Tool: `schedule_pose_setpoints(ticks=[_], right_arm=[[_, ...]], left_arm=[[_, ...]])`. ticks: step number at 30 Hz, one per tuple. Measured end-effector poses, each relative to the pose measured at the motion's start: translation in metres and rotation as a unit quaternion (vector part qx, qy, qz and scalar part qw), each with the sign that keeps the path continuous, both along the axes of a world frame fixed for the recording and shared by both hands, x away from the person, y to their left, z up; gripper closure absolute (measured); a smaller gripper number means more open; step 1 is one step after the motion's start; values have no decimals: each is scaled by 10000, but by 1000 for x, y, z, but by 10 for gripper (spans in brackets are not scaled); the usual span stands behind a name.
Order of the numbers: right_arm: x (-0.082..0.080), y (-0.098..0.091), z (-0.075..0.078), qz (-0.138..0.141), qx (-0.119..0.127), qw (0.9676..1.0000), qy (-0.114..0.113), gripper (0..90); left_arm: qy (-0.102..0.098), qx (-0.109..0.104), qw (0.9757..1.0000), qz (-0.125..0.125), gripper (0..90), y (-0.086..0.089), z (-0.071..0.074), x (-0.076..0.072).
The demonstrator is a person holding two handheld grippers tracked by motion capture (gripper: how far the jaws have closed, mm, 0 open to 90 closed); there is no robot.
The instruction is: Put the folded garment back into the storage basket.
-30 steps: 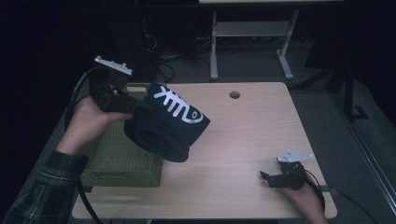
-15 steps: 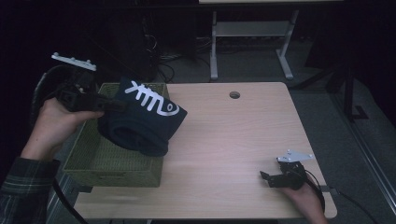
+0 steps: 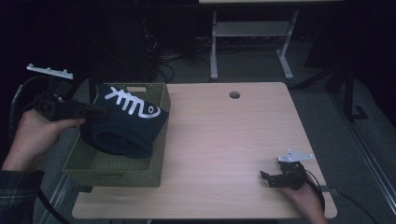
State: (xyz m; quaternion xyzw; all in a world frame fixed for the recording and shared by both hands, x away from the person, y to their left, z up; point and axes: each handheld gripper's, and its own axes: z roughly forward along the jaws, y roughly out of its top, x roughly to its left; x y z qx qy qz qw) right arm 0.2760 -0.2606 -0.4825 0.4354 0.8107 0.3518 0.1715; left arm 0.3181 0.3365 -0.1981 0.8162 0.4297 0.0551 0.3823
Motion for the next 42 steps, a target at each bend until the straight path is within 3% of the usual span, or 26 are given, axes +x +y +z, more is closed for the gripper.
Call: schedule_pose_setpoints(ticks=[16, 29, 37, 42], right_arm=[[0, 0, 0, -32, -1, 10000, 13, 106], [0, 0, 0, -30, -2, 10000, 11, 106], [0, 0, 0, -32, -2, 10000, 11, 106], [0, 0, 0, -41, -2, 10000, 22, 106]], left_arm=[[248, -41, 9985, 487, 728, 24, -40, 10], [466, -152, 9967, 648, 729, 31, -66, 16], [710, -193, 9943, 768, 729, 40, -90, 23], [900, -330, 9919, 839, 729, 50, -111, 32]])
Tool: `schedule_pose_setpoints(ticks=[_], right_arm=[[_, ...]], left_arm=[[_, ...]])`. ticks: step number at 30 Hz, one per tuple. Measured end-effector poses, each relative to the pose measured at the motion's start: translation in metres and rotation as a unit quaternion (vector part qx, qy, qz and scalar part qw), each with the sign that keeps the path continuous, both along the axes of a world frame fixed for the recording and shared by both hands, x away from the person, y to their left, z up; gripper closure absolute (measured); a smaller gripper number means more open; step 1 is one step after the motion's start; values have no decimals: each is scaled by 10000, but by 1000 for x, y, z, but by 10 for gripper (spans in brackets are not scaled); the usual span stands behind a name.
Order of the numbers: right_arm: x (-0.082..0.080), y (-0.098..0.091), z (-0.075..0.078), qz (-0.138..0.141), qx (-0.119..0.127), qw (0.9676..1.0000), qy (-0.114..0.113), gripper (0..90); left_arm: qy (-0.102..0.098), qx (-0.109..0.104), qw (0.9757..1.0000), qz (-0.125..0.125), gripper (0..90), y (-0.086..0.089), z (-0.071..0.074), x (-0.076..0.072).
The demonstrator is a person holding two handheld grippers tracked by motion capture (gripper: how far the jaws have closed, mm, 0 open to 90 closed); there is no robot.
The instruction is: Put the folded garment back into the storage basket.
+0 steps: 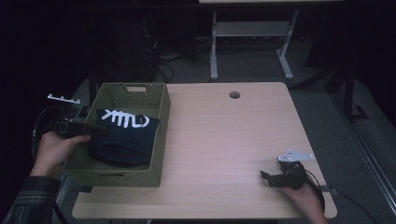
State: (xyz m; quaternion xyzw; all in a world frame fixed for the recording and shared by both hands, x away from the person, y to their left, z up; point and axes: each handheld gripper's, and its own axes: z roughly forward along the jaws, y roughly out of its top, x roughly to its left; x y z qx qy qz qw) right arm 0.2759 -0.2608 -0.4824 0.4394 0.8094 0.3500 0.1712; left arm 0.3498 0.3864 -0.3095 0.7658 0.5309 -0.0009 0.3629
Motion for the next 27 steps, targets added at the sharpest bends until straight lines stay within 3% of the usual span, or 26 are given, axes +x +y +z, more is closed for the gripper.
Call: schedule_pose_setpoints(ticks=[10, 17, 19, 23, 27], right_arm=[[0, 0, 0, -1, 1, 10000, 1, 106], [0, 0, 0, -1, 0, 10000, -1, 106], [0, 0, 0, 0, 0, 10000, -2, 106], [0, 0, 0, -1, 1, 10000, -1, 106], [0, 0, 0, 1, -1, 10000, -5, 106]], left_arm=[[291, 13, 9996, 54, 728, 7, -32, 14], [428, 79, 9990, 51, 727, 5, -45, 21], [462, 205, 9987, 58, 726, 4, -48, 23], [481, 263, 9985, 46, 720, 2, -53, 26], [450, 604, 9971, 113, 693, -1, -57, 28]])
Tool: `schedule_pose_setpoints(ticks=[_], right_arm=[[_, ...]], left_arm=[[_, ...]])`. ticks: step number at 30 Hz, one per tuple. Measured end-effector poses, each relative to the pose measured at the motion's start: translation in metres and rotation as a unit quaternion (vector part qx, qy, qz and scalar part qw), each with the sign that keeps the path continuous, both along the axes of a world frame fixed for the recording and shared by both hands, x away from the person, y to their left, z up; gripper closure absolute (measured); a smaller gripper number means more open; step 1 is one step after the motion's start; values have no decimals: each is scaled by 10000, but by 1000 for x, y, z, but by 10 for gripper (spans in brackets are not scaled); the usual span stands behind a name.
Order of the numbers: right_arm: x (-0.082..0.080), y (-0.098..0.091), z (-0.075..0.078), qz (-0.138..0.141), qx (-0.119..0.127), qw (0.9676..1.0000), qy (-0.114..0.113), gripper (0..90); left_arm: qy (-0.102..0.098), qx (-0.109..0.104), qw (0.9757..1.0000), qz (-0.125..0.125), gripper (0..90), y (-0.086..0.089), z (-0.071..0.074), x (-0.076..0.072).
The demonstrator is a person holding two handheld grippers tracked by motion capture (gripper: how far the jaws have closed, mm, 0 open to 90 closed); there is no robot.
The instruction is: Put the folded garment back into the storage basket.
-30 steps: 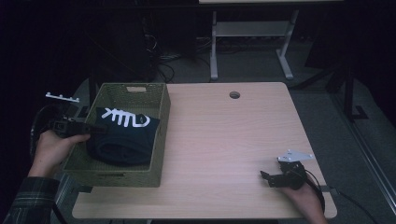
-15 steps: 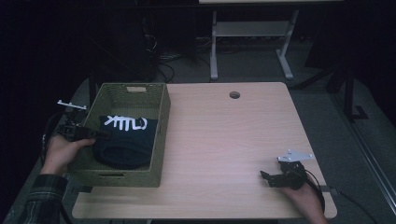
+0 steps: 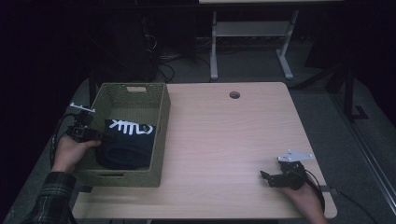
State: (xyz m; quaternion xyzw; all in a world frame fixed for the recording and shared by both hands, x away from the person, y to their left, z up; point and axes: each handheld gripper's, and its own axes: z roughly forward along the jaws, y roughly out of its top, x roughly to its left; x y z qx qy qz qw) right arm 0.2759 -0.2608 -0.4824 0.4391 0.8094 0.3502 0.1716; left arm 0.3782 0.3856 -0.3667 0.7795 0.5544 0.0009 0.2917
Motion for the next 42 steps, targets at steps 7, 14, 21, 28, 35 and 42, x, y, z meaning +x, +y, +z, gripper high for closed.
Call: schedule_pose_setpoints(ticks=[7, 14, 21, 28, 35, 42], right_arm=[[0, 0, 0, -1, 0, 10000, 0, 106], [0, 0, 0, 1, -1, 10000, -1, 106], [0, 0, 0, 0, 0, 10000, 0, 106], [0, 0, 0, 0, -1, 10000, 1, 106], [0, 0, 0, 1, -2, 10000, -1, 106], [0, 0, 0, 1, -3, 10000, 8, 105]], left_arm=[[-43, 460, 9989, -25, 602, -2, -1, 0], [-226, 853, 9960, 129, 495, 0, 5, -3], [-699, 865, 9937, 146, 383, 2, 21, -11], [-920, 808, 9924, 65, 211, -6, 28, -14], [-1150, 731, 9906, -104, 141, -24, 33, -14], [-1290, 666, 9891, -256, 141, -44, 39, -14]])
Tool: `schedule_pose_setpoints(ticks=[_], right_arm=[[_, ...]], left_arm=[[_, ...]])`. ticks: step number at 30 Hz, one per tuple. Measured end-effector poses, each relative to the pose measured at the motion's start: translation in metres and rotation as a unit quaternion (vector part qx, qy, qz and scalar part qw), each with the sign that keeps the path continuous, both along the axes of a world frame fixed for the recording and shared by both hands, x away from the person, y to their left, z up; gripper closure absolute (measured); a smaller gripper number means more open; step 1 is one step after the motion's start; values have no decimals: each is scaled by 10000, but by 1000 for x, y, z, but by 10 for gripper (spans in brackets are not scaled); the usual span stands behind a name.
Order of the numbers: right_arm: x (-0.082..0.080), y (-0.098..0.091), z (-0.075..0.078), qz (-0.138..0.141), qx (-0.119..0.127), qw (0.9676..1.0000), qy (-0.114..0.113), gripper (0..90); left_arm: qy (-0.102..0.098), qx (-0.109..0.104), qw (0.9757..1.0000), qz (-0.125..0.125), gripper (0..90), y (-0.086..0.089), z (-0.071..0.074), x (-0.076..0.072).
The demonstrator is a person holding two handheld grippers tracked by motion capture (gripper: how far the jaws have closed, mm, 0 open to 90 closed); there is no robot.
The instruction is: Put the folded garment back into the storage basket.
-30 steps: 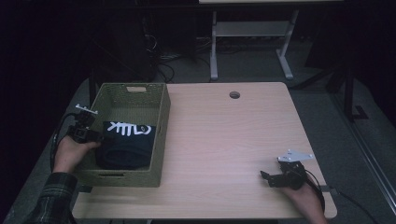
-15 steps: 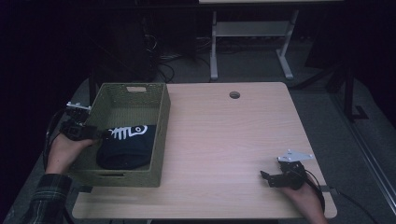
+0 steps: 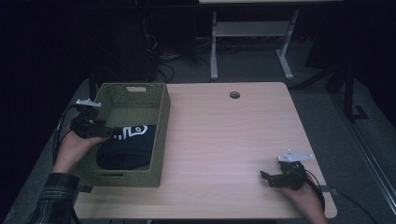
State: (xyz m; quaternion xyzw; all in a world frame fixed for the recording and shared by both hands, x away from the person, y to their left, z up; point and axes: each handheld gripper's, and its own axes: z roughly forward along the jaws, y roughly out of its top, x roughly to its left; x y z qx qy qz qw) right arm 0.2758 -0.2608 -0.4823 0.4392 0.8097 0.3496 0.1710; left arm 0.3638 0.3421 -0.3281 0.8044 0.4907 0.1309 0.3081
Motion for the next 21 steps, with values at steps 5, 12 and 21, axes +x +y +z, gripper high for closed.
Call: schedule_pose_setpoints(ticks=[5, 12, 21], right_arm=[[0, 0, 0, 0, 1, 10000, 1, 105], [0, 0, 0, 2, -3, 10000, 0, 105], [0, 0, 0, 0, -1, 10000, 2, 105]], left_arm=[[-102, 13, 9998, -195, 140, -17, 6, -1], [-293, -53, 9988, -399, 139, -42, 10, -3], [-522, -275, 9957, -708, 139, -81, 15, -6]])
